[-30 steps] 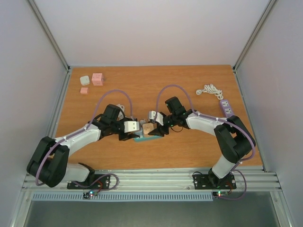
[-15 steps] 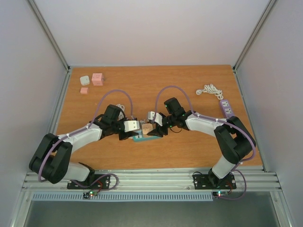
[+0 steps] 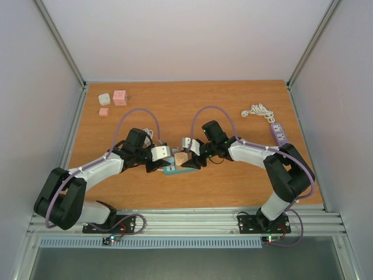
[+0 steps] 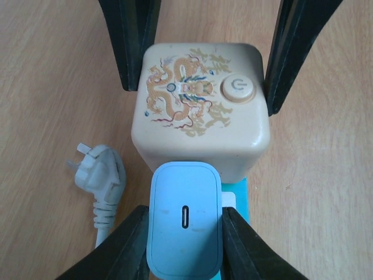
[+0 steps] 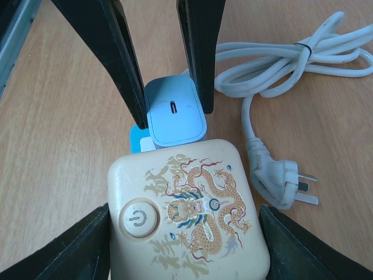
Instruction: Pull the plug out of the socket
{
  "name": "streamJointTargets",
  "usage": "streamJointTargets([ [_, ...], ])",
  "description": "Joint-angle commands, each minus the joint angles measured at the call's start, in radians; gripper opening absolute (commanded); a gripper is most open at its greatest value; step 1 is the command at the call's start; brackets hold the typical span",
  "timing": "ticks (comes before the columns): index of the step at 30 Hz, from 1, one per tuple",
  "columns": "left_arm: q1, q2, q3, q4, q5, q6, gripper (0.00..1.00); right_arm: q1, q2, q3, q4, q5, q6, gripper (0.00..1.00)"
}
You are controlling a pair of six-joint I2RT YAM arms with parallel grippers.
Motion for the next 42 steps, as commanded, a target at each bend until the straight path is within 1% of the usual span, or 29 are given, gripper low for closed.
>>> streamJointTargets([
  [1, 0.006, -0.041, 0.049, 0.041, 0.142, -0.051, 0.2, 0.023, 0.061, -0.037, -0.106, 0.117, 0.004, 0.44],
  [5, 0.035, -0.046, 0.072, 0.004, 0.164, -0.052, 0.19, 0.023, 0.061, -0.038, -0.105, 0.121, 0.001, 0.44],
  [9, 0.101, -0.056, 0.091, -0.018, 0.176, -0.055, 0.19, 0.021, 0.064, -0.034, -0.108, 0.121, 0.005, 0.44],
  [14, 0.211, -0.079, 0.095, -0.015, 0.174, -0.092, 0.19, 0.023, 0.065, -0.033, -0.113, 0.12, 0.003, 0.44],
  [19, 0.37, -0.051, 0.123, -0.013, 0.214, -0.174, 0.2, 0.021, 0.066, -0.032, -0.117, 0.118, 0.005, 0.45],
  [22, 0.472, -0.021, 0.143, -0.003, 0.234, -0.214, 0.2, 0.023, 0.066, -0.03, -0.116, 0.118, 0.006, 0.45],
  [24, 0.539, 0.0, 0.152, 0.029, 0.245, -0.268, 0.2, 0.023, 0.066, -0.028, -0.116, 0.119, 0.009, 0.45],
  [32, 0.758, 0.14, 0.223, 0.13, 0.254, -0.441, 0.21, 0.022, 0.067, -0.031, -0.116, 0.127, 0.006, 0.46],
  [37, 0.848, 0.263, 0.308, 0.114, 0.252, -0.487, 0.21, 0.022, 0.068, -0.031, -0.116, 0.126, 0.007, 0.46],
  [42, 0.904, 0.351, 0.361, 0.116, 0.263, -0.503, 0.21, 0.022, 0.072, -0.026, -0.117, 0.126, 0.009, 0.46],
])
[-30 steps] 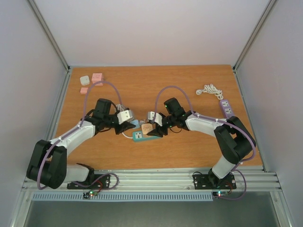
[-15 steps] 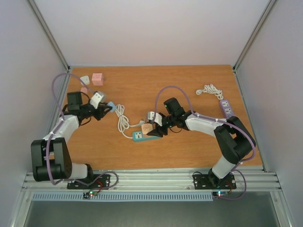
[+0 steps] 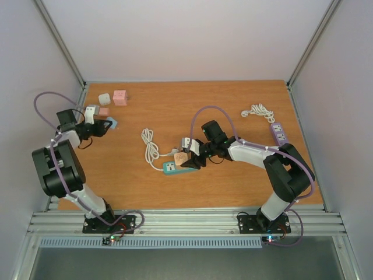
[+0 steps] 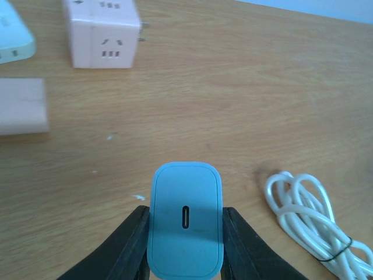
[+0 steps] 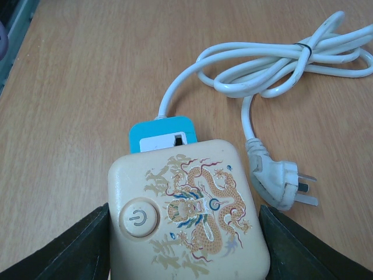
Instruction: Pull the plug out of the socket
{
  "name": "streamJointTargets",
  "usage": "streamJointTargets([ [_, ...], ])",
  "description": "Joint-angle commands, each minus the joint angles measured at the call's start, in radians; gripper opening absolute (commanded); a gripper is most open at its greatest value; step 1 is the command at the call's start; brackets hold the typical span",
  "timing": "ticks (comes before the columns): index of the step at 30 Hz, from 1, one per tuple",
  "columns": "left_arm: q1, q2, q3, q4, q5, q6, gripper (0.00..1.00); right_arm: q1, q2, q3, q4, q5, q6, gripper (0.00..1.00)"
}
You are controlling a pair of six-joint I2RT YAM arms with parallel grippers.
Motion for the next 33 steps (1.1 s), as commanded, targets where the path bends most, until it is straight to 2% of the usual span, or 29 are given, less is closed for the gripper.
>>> streamJointTargets([
  [1, 0.038, 0.062, 0.056, 0.053, 0.036, -0.044, 0.21, 0.017, 0.071, -0.03, -0.112, 0.117, 0.008, 0.46],
  [10, 0.078, 0.205, 0.15, 0.055, 0.02, -0.109, 0.24, 0.018, 0.076, -0.026, -0.114, 0.12, 0.01, 0.46],
  [26, 0.084, 0.413, 0.371, -0.121, -0.008, -0.138, 0.3, 0.018, 0.084, -0.019, -0.117, 0.124, 0.016, 0.46],
  [29, 0.088, 0.428, 0.383, -0.144, -0.018, -0.138, 0.37, 0.018, 0.084, -0.02, -0.117, 0.127, 0.016, 0.46],
  [33, 0.096, 0.424, 0.378, -0.152, -0.034, -0.135, 0.58, 0.018, 0.085, -0.019, -0.115, 0.129, 0.019, 0.46],
])
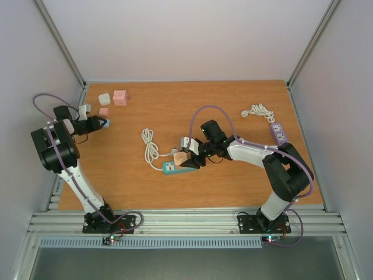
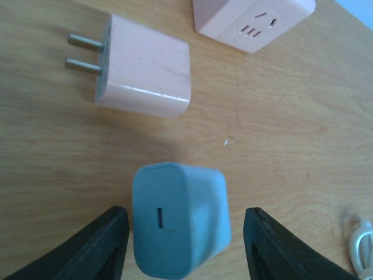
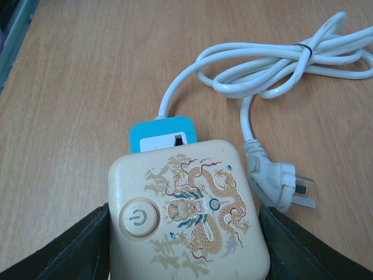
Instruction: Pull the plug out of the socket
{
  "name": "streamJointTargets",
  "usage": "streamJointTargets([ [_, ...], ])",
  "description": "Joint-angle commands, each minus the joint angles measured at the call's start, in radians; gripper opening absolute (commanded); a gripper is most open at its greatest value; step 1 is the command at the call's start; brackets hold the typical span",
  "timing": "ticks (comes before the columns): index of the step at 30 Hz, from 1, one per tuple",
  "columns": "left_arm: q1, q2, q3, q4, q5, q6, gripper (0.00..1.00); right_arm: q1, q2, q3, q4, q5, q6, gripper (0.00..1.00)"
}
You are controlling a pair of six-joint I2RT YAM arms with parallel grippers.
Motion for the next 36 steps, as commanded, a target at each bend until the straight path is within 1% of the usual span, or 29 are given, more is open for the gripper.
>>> streamJointTargets([
  [1, 0.019, 0.001, 0.018, -0.018, -0.015, 0.005, 0.61, 0.016, 0.074, -0.035, -0.108, 0.128, 0.015, 0.47],
  [3, 0.021, -0.008, 0.013, -0.014, -0.025, 0.007, 0.65, 0.016, 0.073, -0.035, -0.108, 0.128, 0.015, 0.46],
  [10, 0.023, -0.063, 0.004, -0.041, -0.052, 0.05, 0.71, 0.017, 0.068, -0.037, -0.11, 0.121, 0.018, 0.47],
  [16, 0.021, -0.181, -0.042, -0.045, -0.061, 0.101, 0.78, 0.044, 0.069, -0.037, -0.103, 0.12, 0.031, 0.47],
  [18, 0.021, -0.229, -0.061, -0.049, -0.034, 0.11, 0.78, 0.063, 0.077, -0.033, -0.096, 0.144, 0.045, 0.47],
  [22, 0.018, -0.323, -0.084, -0.112, 0.039, 0.146, 0.78, 0.113, 0.091, -0.024, -0.066, 0.173, 0.088, 0.47],
  [26, -0.002, -0.394, -0.118, -0.177, 0.07, 0.226, 0.79, 0.161, 0.109, -0.013, -0.024, 0.201, 0.145, 0.47],
  [33, -0.1, -0.499, -0.243, -0.236, 0.046, 0.376, 0.79, 0.221, 0.137, 0.002, 0.031, 0.207, 0.258, 0.48],
  [36, -0.14, -0.54, -0.283, -0.27, 0.078, 0.439, 0.79, 0.224, 0.133, -0.003, 0.041, 0.174, 0.285, 0.53],
])
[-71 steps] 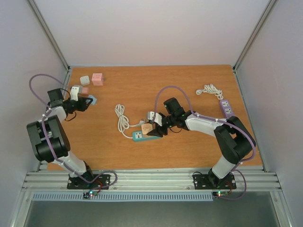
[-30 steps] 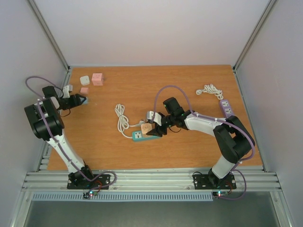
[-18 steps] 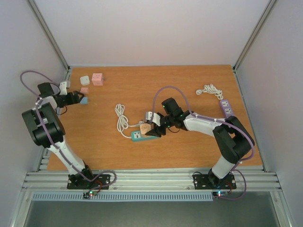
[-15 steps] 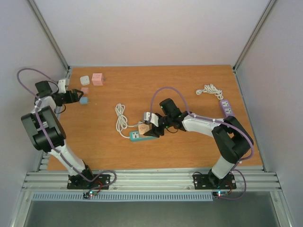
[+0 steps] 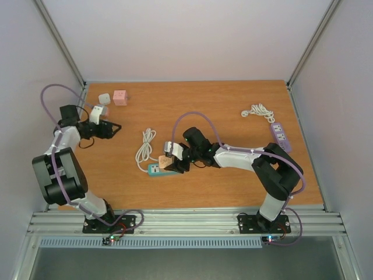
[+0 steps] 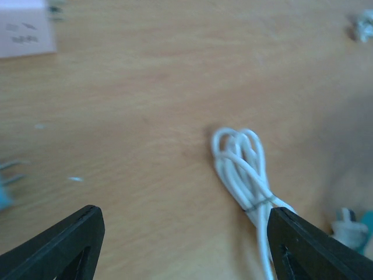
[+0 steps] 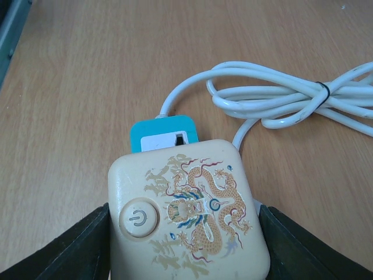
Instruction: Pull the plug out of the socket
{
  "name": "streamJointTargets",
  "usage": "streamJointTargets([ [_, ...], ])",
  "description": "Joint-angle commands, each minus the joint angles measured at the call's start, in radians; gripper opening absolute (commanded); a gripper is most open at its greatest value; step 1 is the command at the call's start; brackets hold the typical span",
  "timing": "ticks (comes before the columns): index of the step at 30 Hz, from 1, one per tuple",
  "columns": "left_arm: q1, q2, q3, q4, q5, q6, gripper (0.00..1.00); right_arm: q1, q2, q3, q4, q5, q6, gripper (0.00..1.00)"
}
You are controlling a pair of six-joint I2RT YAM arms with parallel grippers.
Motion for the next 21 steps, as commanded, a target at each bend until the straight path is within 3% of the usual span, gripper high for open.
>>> streamJointTargets([
  [1, -0.056, -0.071, -0.053, -0.072, 0.055, 0.144, 0.79, 0.029, 0.063, -0.047, -0.119, 0.006, 0.092, 0.55],
  [5, -0.111, -0.113, -0.082, -0.133, 0.078, 0.225, 0.78, 0.027, 0.042, -0.068, -0.095, 0.003, 0.088, 0.64],
  [11, -0.182, -0.159, -0.131, -0.175, 0.104, 0.334, 0.81, 0.002, -0.027, -0.11, -0.012, -0.017, 0.094, 0.92],
  [13, -0.201, -0.165, -0.142, -0.189, 0.111, 0.358, 0.83, -0.018, -0.054, -0.129, 0.009, -0.048, 0.09, 0.98],
  [21, -0.327, -0.262, -0.223, -0.194, 0.118, 0.498, 0.9, -0.073, -0.102, -0.19, 0.044, -0.128, 0.037, 0.99],
])
